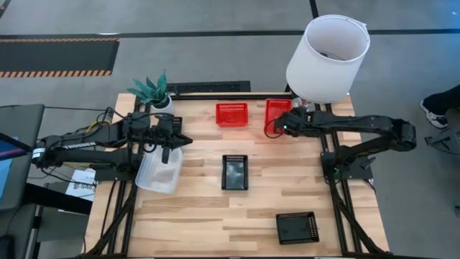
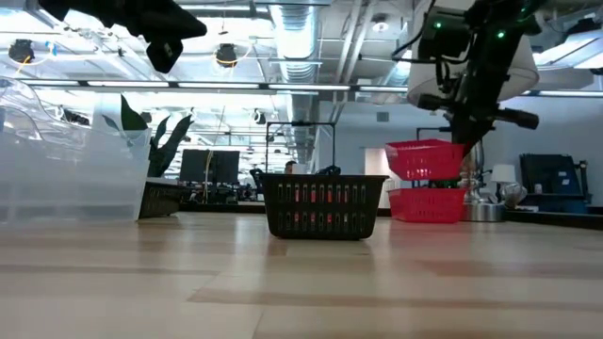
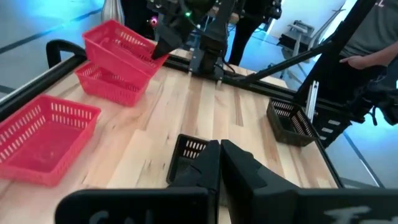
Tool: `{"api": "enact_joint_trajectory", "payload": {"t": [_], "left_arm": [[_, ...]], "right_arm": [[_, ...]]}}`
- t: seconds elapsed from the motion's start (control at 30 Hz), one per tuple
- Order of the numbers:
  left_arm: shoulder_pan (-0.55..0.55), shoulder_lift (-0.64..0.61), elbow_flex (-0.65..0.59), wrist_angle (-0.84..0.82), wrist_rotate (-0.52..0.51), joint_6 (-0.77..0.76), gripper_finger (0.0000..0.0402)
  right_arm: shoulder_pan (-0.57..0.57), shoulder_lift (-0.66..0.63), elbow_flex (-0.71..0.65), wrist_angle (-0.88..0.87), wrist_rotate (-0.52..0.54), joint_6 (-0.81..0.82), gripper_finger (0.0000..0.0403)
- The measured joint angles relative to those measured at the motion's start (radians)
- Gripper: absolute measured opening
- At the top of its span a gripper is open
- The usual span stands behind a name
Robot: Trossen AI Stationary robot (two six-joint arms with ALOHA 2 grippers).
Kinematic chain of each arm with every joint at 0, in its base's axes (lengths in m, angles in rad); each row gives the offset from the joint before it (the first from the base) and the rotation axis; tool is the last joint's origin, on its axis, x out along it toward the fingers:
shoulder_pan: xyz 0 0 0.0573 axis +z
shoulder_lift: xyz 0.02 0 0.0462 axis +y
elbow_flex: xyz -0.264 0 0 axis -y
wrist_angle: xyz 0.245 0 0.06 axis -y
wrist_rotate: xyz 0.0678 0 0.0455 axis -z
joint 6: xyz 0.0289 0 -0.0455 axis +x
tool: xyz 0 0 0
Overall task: Stack baskets by color
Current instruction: Stack the bottom red bin on the top right red bin
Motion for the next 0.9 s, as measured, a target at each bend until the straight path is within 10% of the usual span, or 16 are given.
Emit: {"api": "enact_joint_trajectory", "payload": {"t": [0.9], "left_arm": [[0.0,0.0,0.0,0.0,-0.029,-0.045,0.0]], "right_arm": [[-0.112,0.164,0.001,0.089,-0.111,-0.223,0.0048]]}}
